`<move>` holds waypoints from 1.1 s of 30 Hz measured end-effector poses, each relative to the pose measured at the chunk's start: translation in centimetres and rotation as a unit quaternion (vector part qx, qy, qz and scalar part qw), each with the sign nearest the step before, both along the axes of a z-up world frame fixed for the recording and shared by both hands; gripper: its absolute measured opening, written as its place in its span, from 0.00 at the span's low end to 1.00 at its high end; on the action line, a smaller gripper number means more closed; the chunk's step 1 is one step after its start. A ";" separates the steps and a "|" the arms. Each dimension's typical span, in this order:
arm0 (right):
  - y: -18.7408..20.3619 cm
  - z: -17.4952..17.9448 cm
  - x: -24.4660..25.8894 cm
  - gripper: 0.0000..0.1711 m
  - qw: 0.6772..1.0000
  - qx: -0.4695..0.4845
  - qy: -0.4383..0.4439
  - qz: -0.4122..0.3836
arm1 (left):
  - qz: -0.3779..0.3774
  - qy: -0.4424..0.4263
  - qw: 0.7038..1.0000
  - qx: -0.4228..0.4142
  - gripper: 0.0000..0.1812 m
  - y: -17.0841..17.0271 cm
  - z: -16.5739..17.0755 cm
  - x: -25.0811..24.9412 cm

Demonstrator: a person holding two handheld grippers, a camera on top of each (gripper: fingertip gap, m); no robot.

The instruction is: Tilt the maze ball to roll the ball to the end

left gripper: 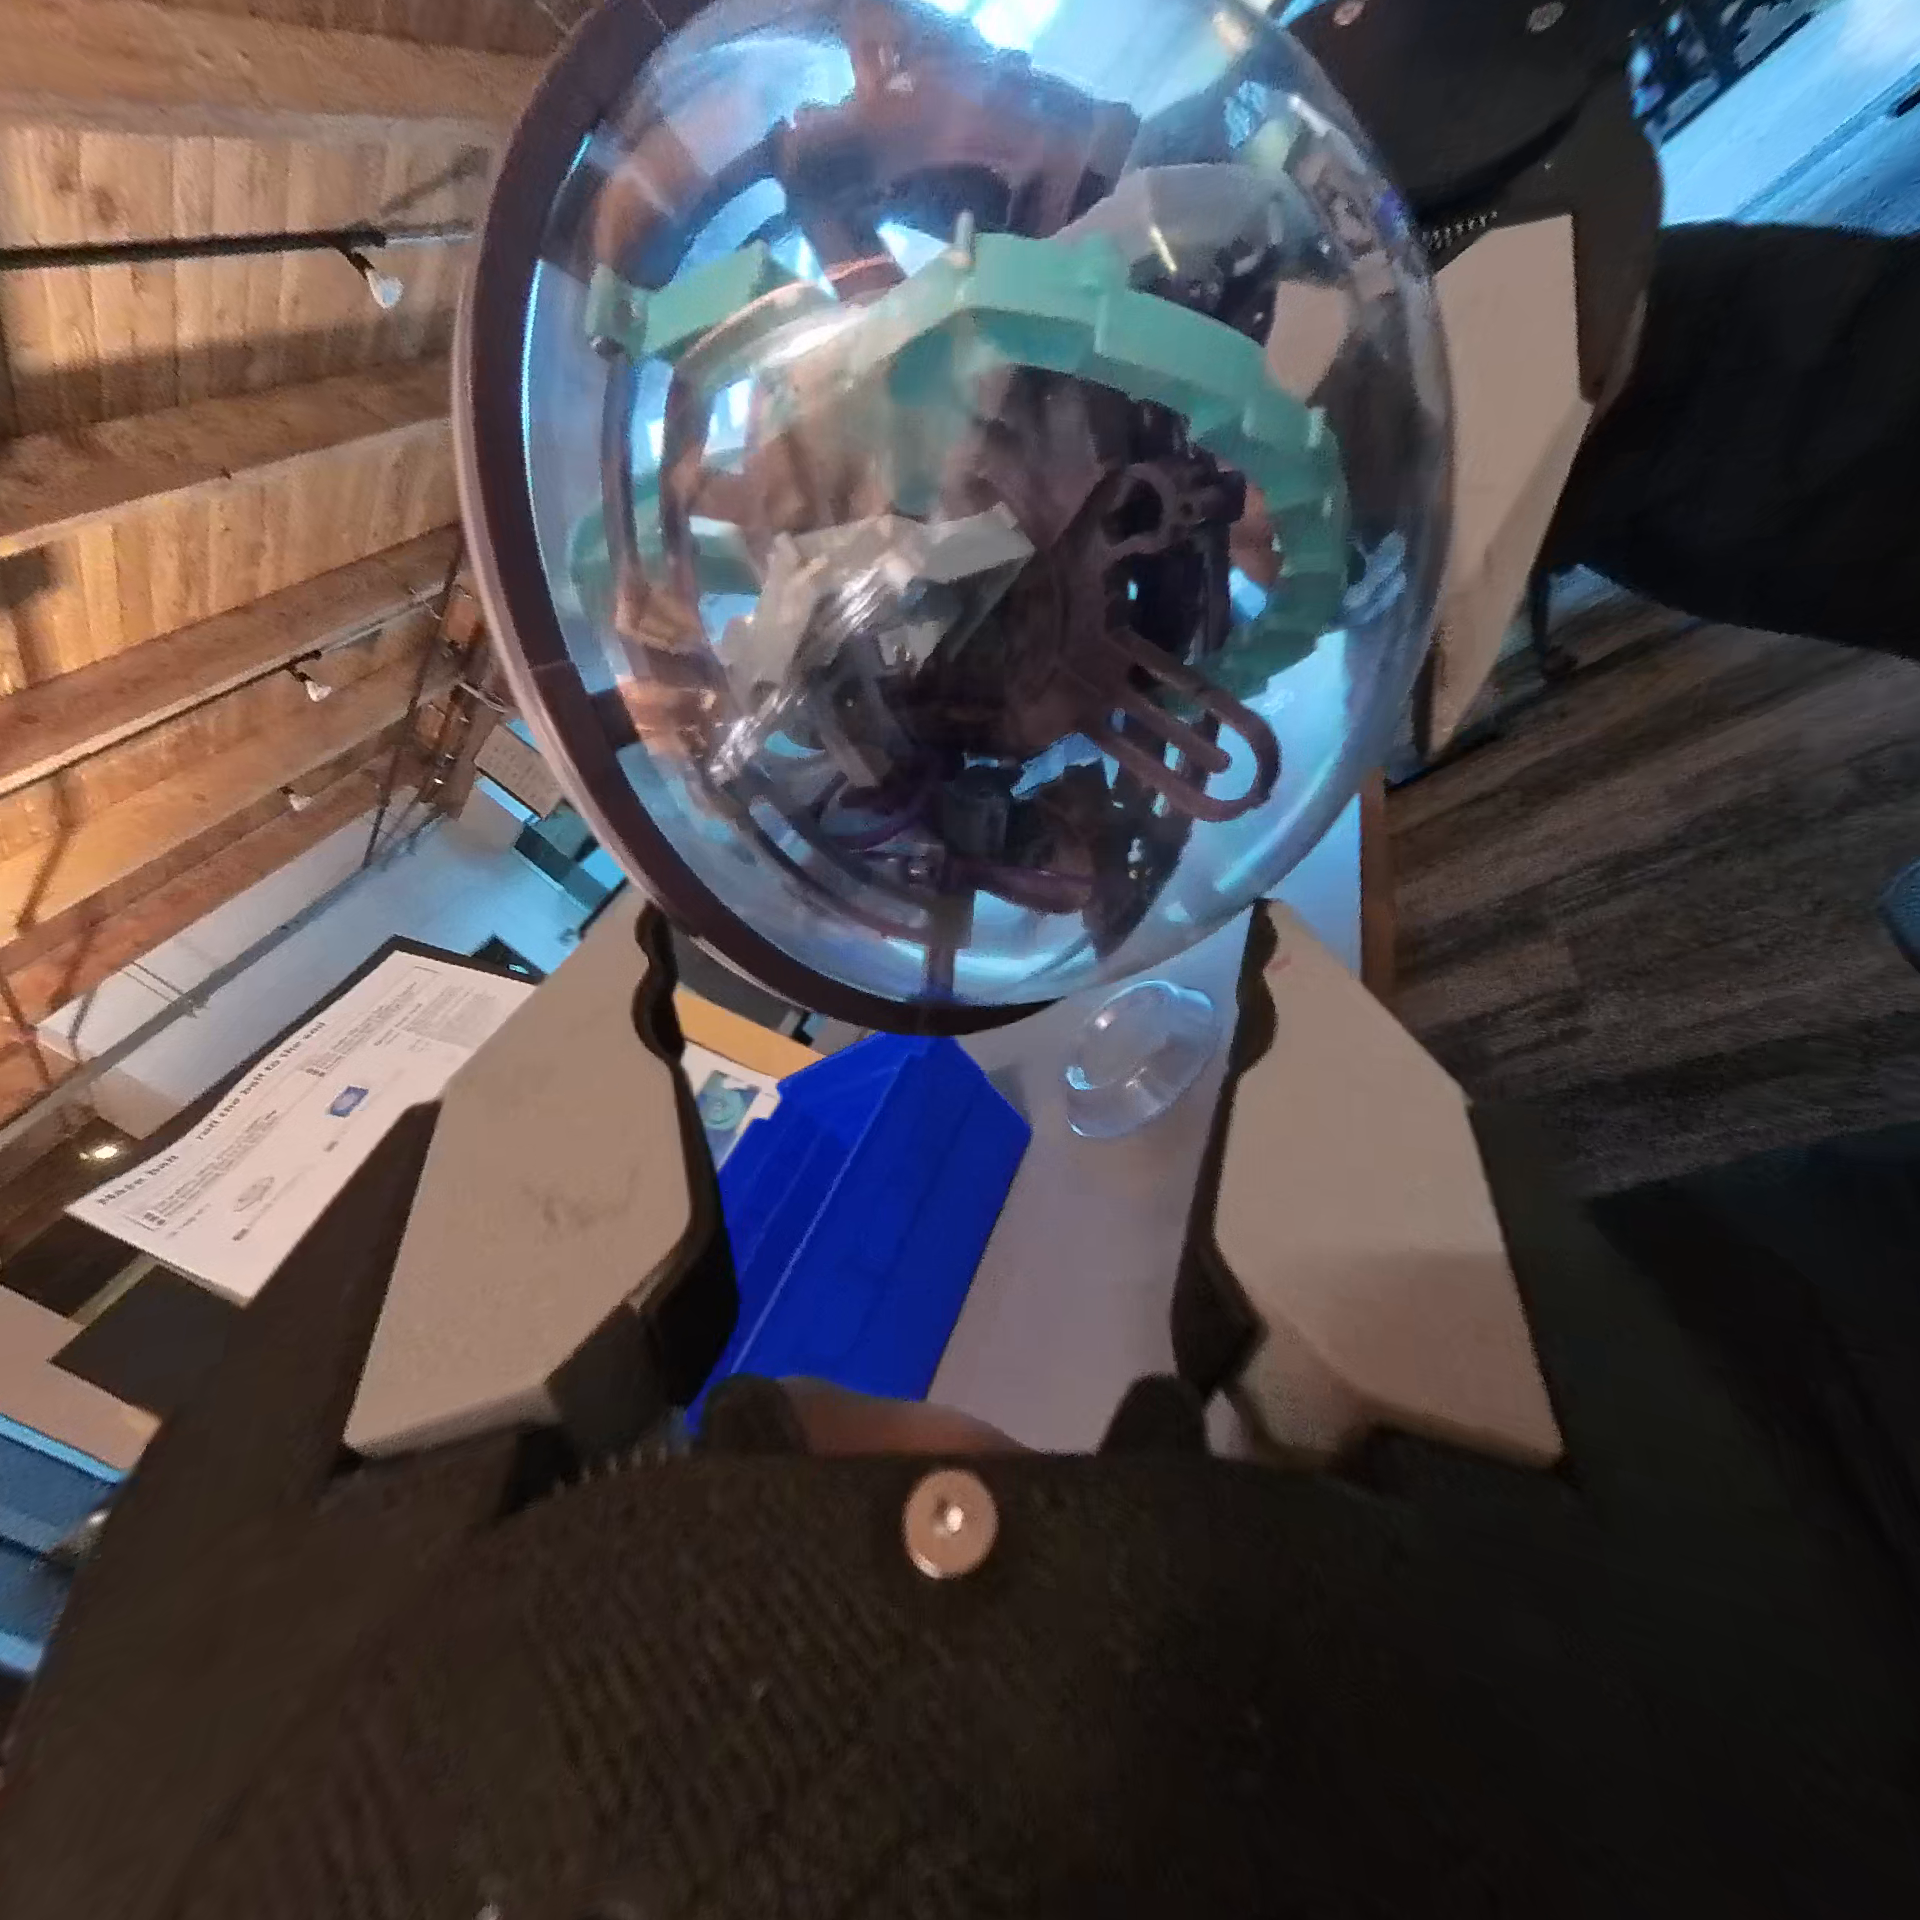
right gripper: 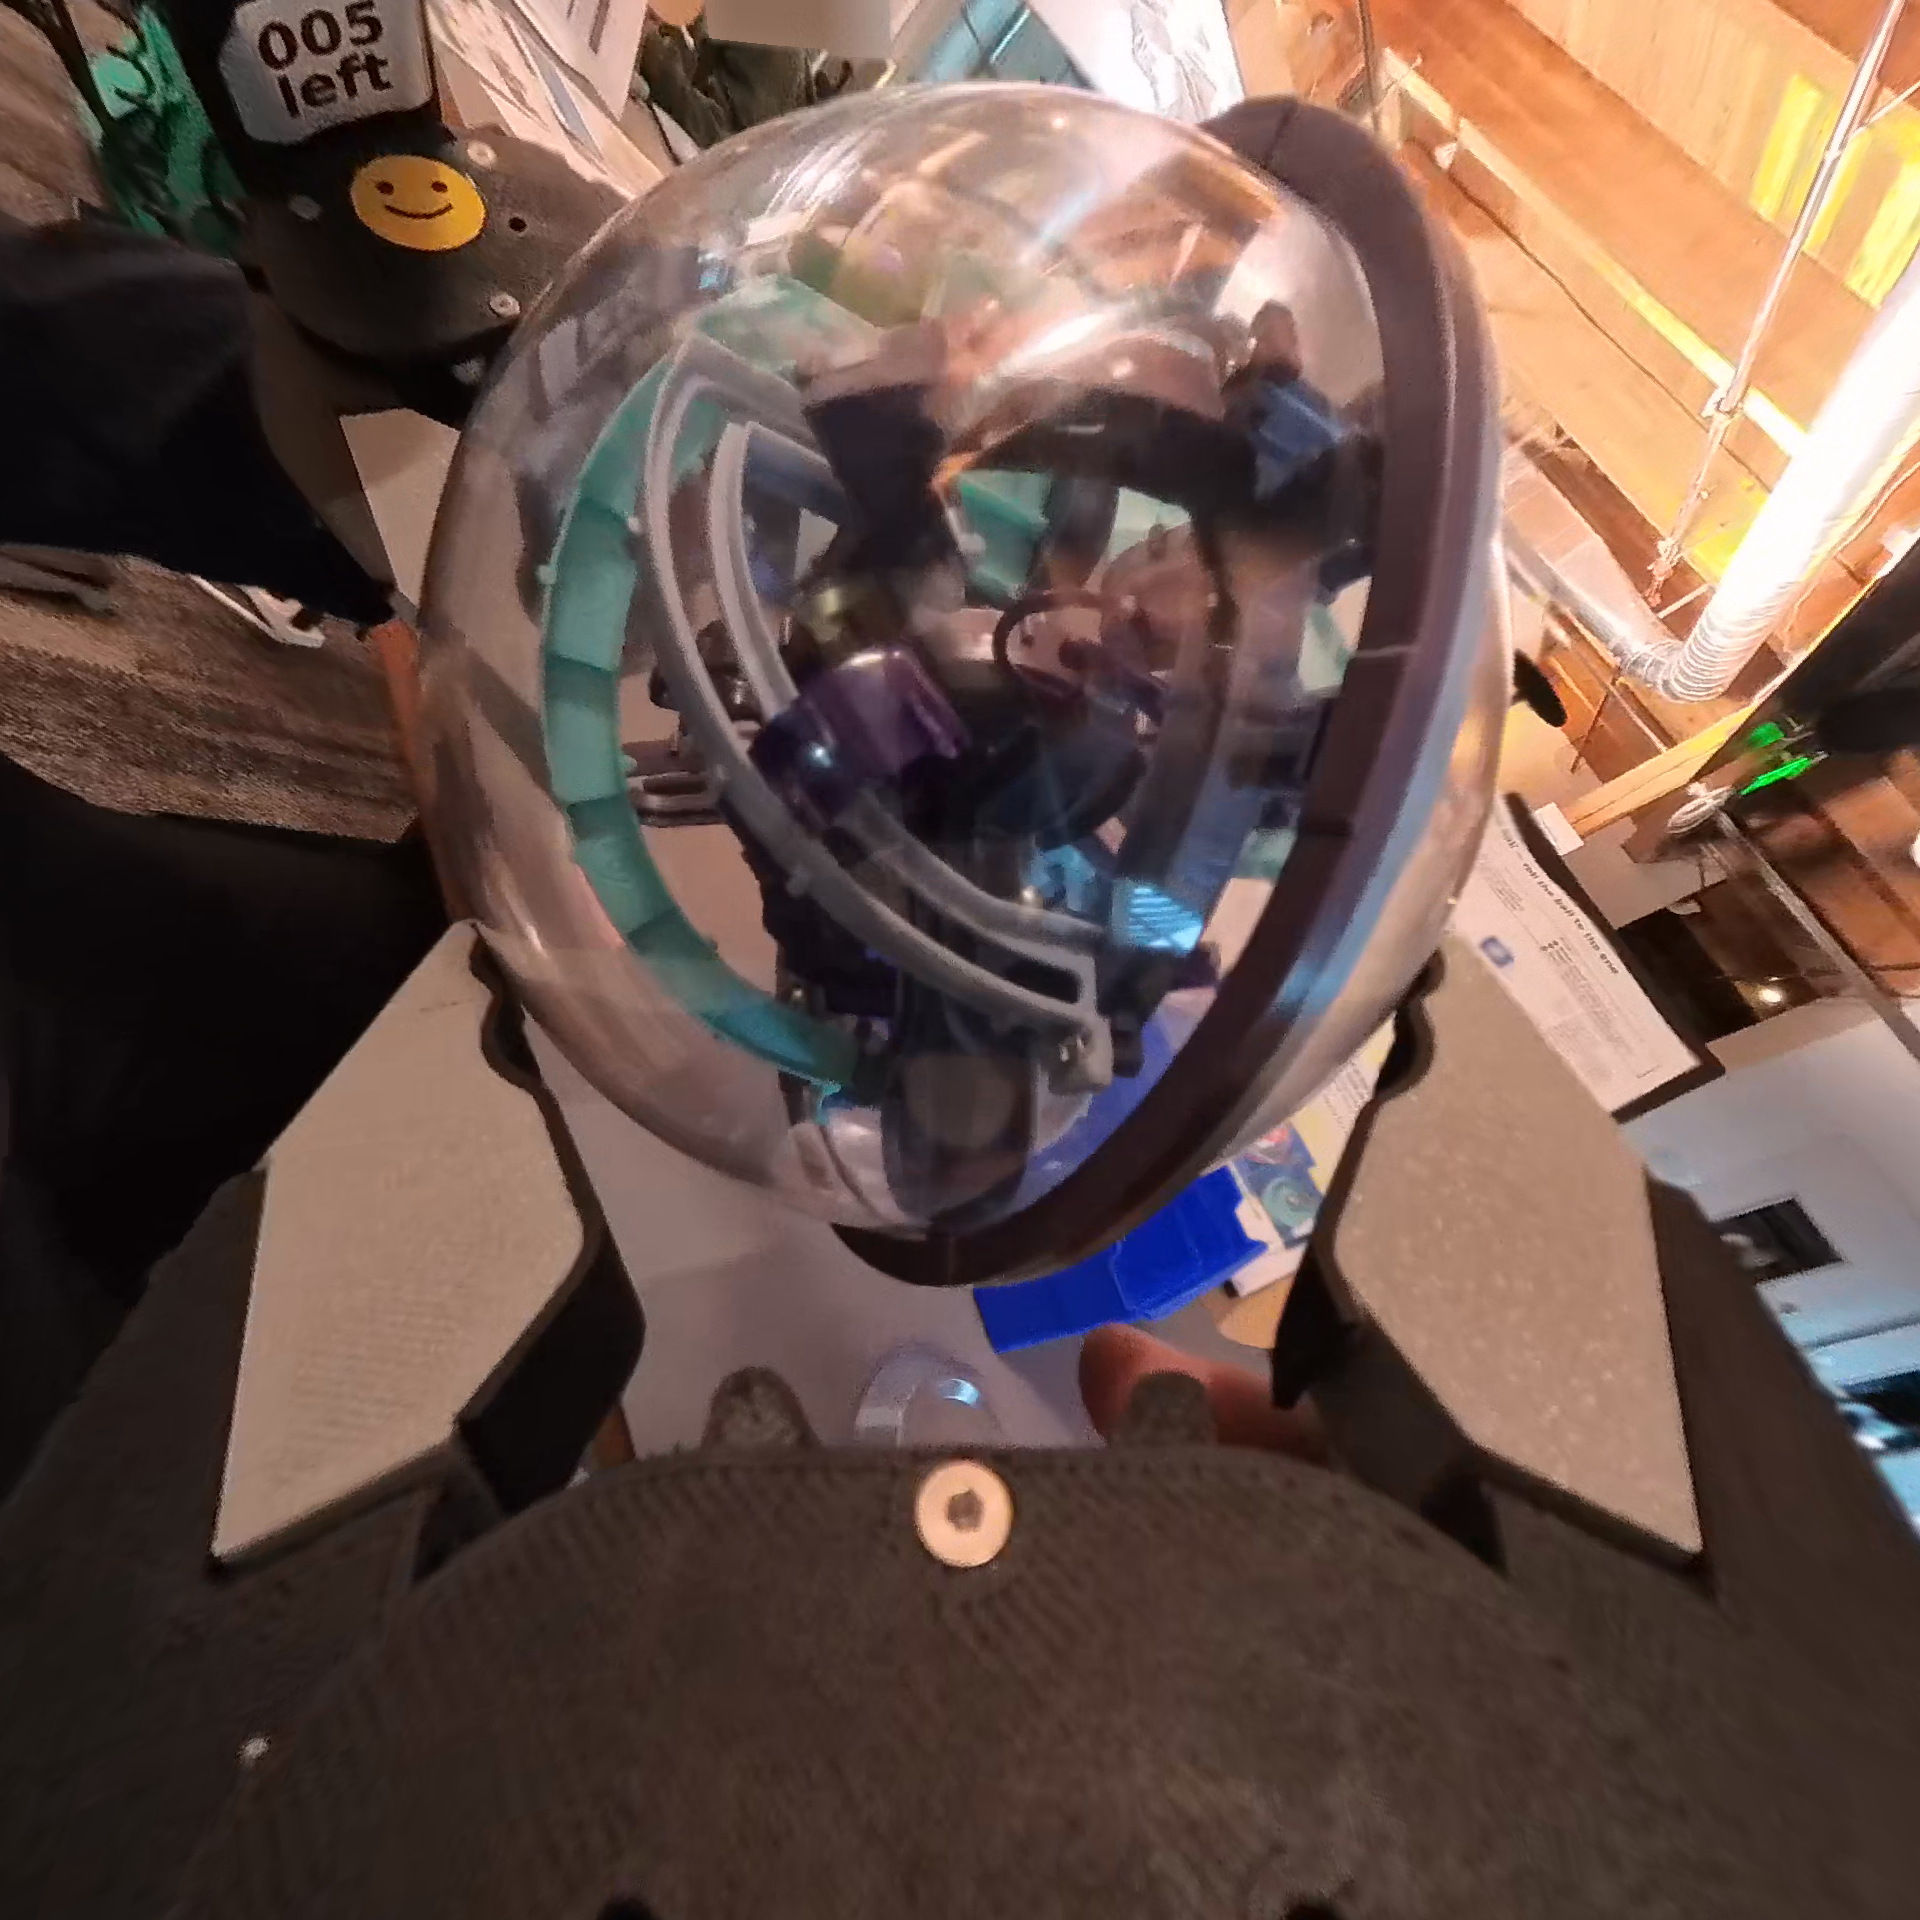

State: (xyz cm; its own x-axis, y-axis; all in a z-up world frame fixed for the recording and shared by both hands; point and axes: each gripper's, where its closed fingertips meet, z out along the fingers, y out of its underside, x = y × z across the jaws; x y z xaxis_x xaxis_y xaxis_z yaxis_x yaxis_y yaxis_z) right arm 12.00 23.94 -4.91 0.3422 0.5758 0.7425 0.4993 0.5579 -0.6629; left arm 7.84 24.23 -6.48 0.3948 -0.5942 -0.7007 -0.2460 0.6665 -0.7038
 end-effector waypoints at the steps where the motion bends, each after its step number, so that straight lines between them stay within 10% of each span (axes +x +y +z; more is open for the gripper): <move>1: 0.0 0.0 0.0 0.93 1.000 0.011 -0.005 -0.004 | 0.006 0.002 1.000 0.010 0.59 0.1 0.0 -0.1; 12: 0.3 0.8 0.0 0.92 0.980 0.160 -0.078 -0.087 | 0.085 0.002 0.987 0.133 0.59 1.0 0.8 -0.8; 33: 0.3 -0.3 0.7 0.92 1.000 -0.025 -0.001 -0.006 | -0.016 -0.023 0.999 -0.041 0.60 0.5 -0.9 1.0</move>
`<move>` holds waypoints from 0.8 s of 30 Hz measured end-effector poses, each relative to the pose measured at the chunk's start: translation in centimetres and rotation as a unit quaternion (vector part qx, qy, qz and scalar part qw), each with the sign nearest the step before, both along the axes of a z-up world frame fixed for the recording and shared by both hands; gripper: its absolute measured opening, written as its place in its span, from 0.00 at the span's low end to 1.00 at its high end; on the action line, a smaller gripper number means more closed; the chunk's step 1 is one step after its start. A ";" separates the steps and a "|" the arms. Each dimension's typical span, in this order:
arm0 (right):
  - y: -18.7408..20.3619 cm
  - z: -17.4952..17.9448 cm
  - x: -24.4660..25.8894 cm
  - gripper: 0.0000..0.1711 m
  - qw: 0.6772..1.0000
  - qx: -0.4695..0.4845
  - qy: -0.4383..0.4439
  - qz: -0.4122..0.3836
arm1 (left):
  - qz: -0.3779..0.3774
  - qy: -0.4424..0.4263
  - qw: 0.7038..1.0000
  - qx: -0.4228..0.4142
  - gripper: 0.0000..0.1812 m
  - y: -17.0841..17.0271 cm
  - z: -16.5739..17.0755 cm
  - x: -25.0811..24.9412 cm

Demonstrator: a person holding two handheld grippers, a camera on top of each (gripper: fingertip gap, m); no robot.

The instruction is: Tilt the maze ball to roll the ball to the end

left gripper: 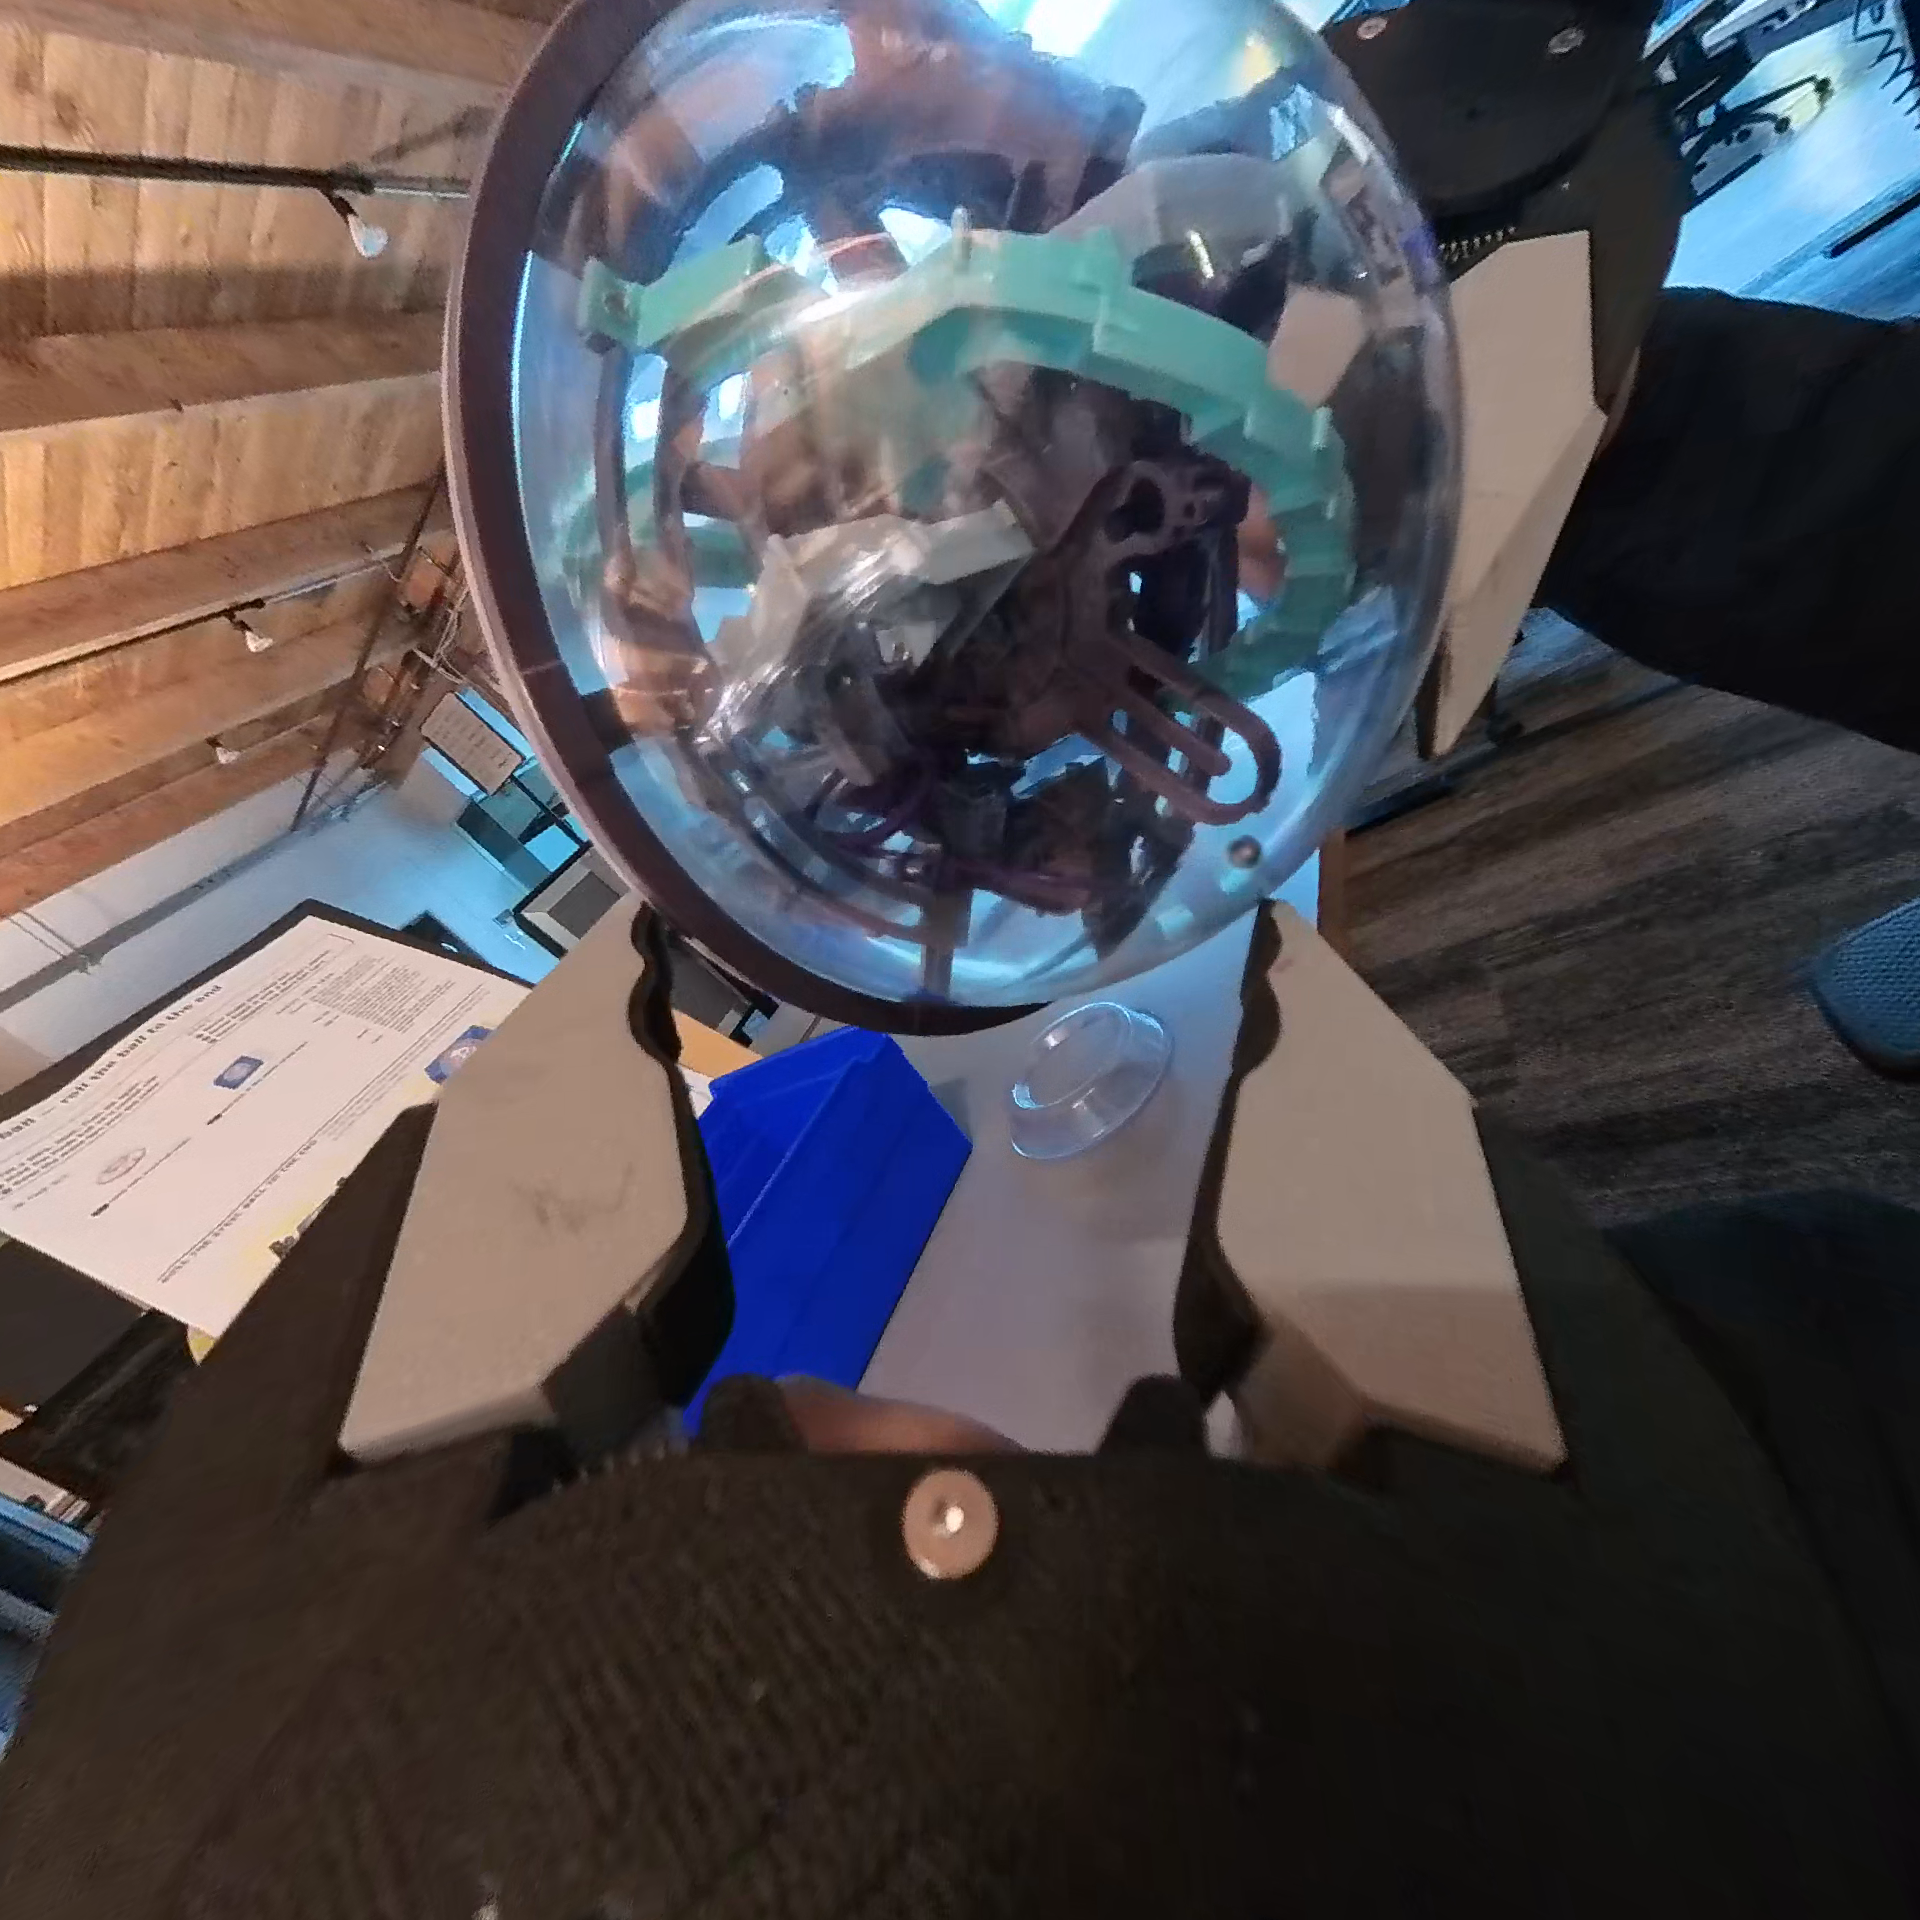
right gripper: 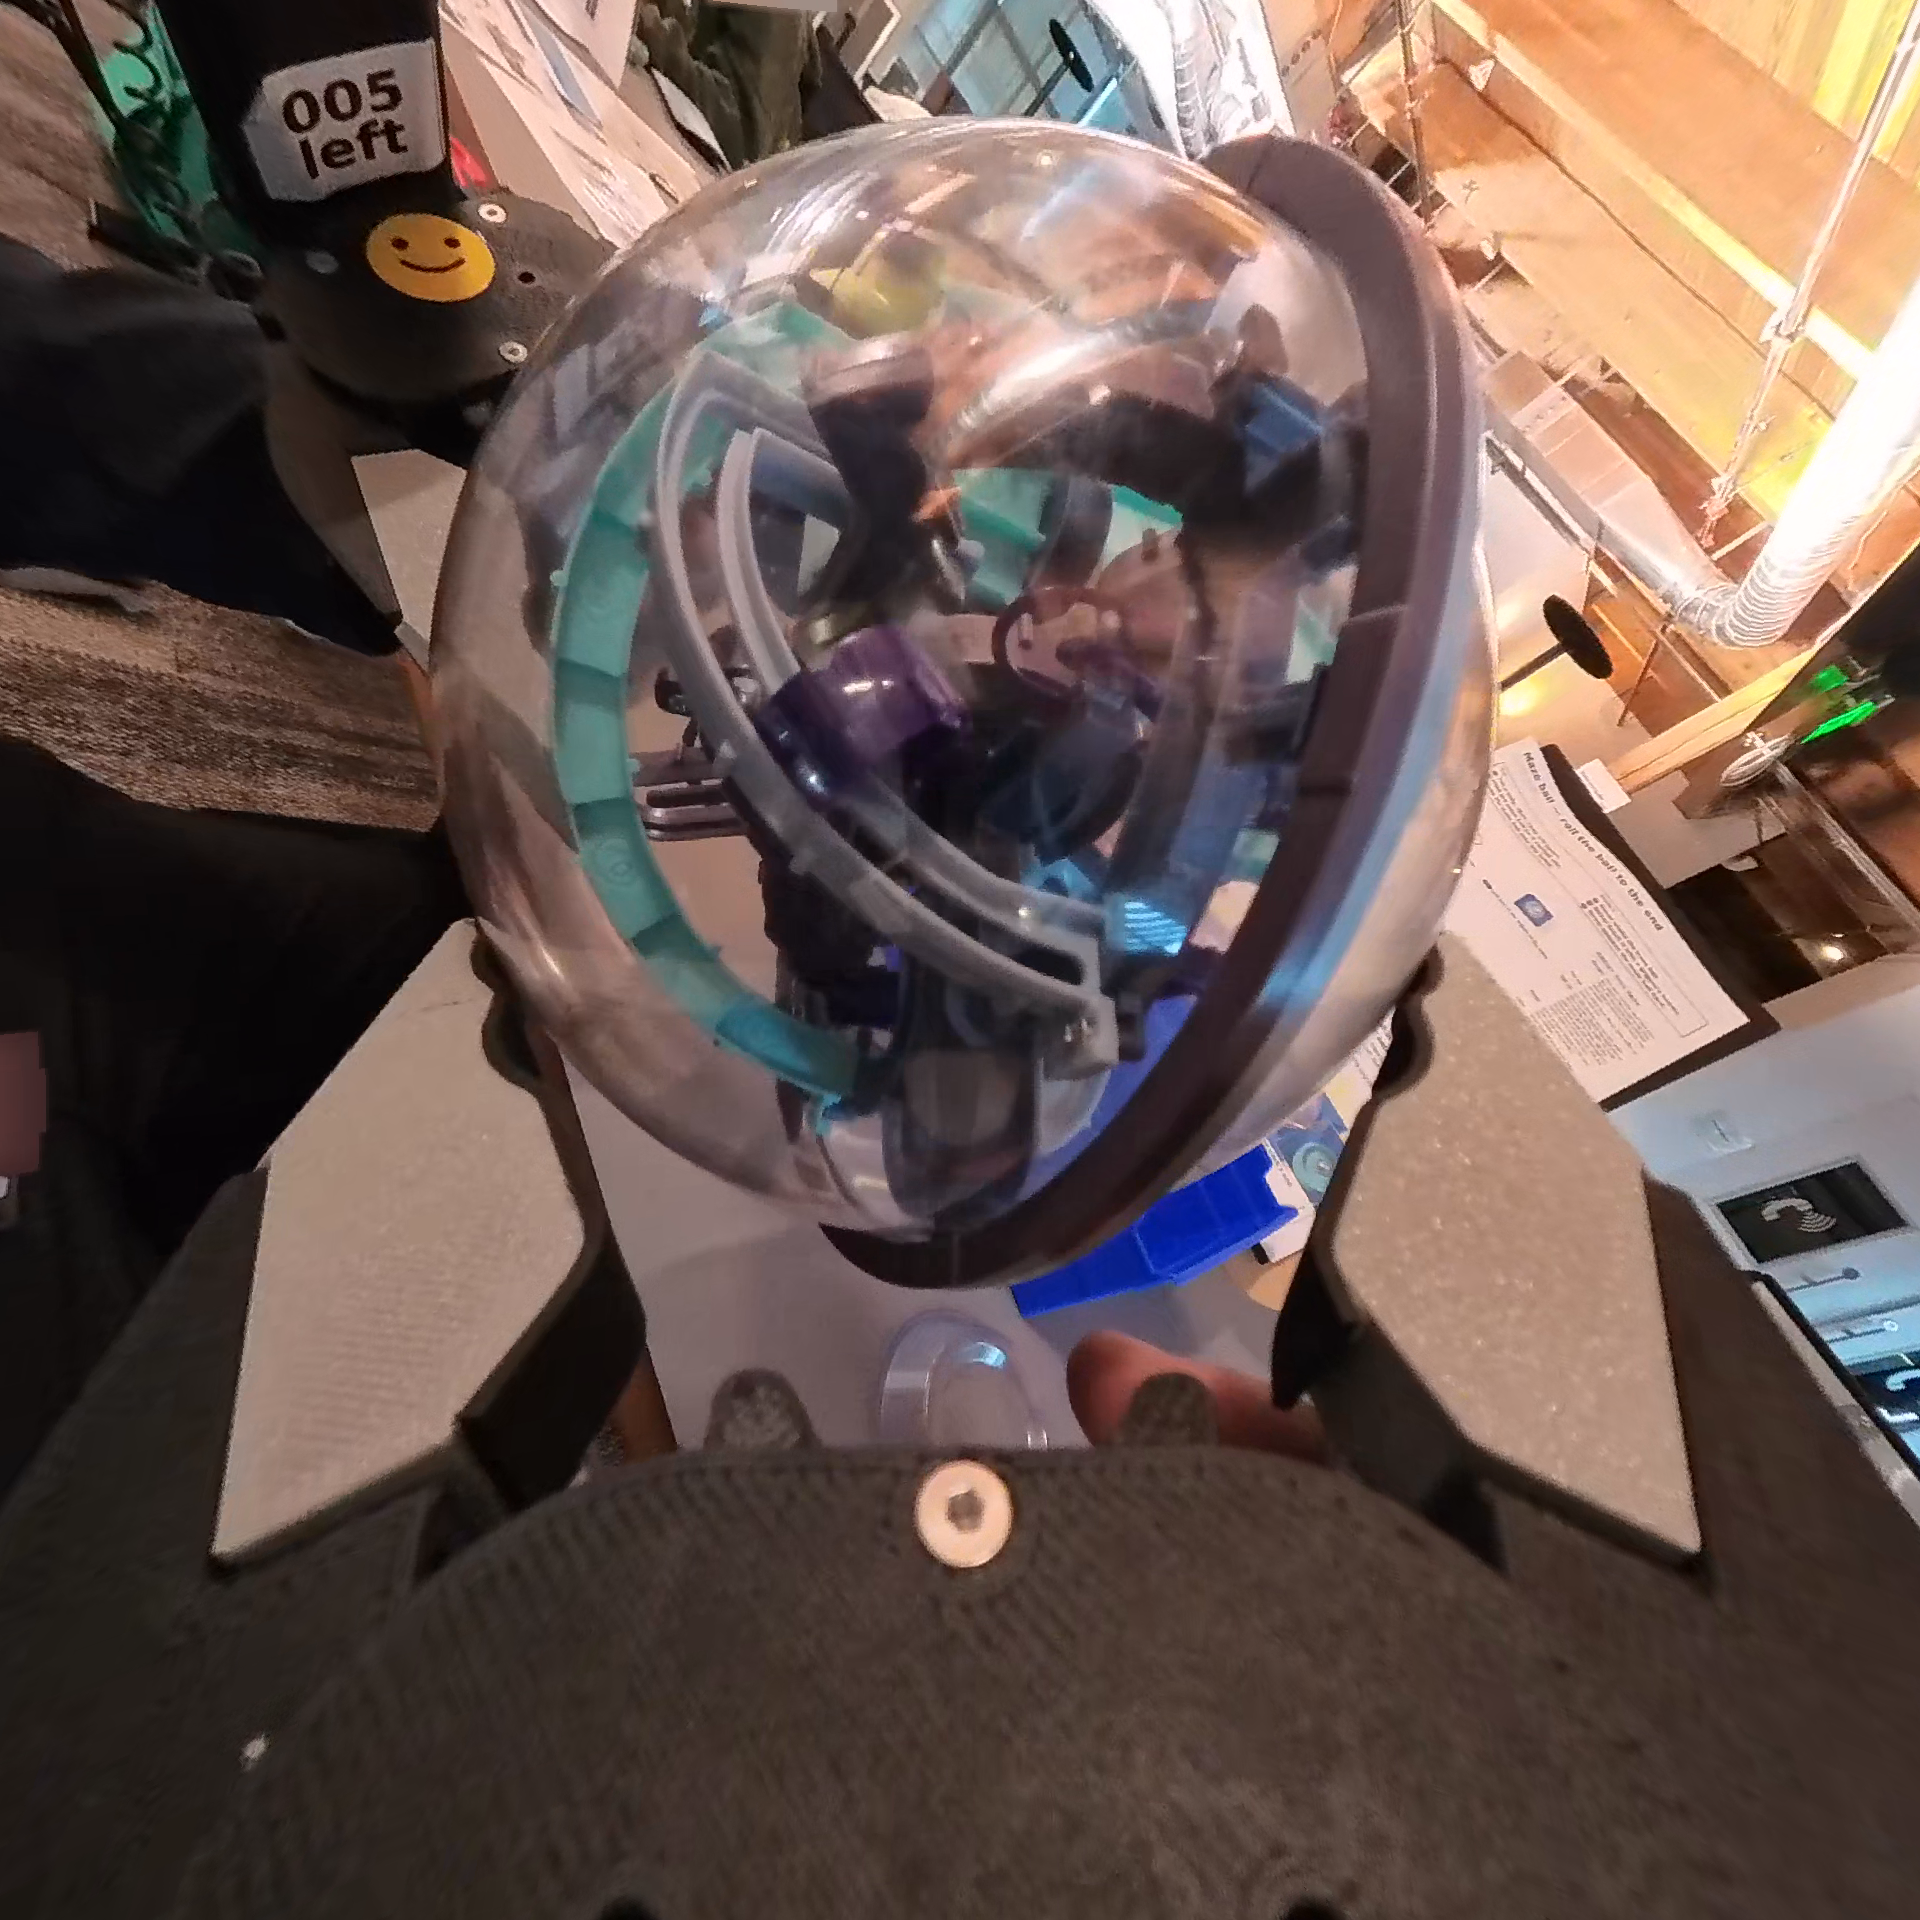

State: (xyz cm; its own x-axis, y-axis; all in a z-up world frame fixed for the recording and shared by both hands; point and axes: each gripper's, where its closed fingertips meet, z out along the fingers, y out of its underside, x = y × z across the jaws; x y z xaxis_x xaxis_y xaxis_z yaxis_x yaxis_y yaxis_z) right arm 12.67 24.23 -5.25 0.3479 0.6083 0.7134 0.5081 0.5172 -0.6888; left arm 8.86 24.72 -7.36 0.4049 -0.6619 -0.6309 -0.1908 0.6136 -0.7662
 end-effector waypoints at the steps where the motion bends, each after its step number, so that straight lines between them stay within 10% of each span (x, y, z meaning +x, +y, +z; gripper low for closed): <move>1: 0.0 0.0 0.0 0.92 1.000 0.000 0.001 0.001 | 0.000 0.000 1.000 -0.001 0.60 0.0 0.0 0.0; 24: 0.5 -0.7 0.4 0.92 1.000 -0.027 -0.003 -0.007 | 0.000 0.003 0.999 -0.038 0.60 0.5 -0.9 0.4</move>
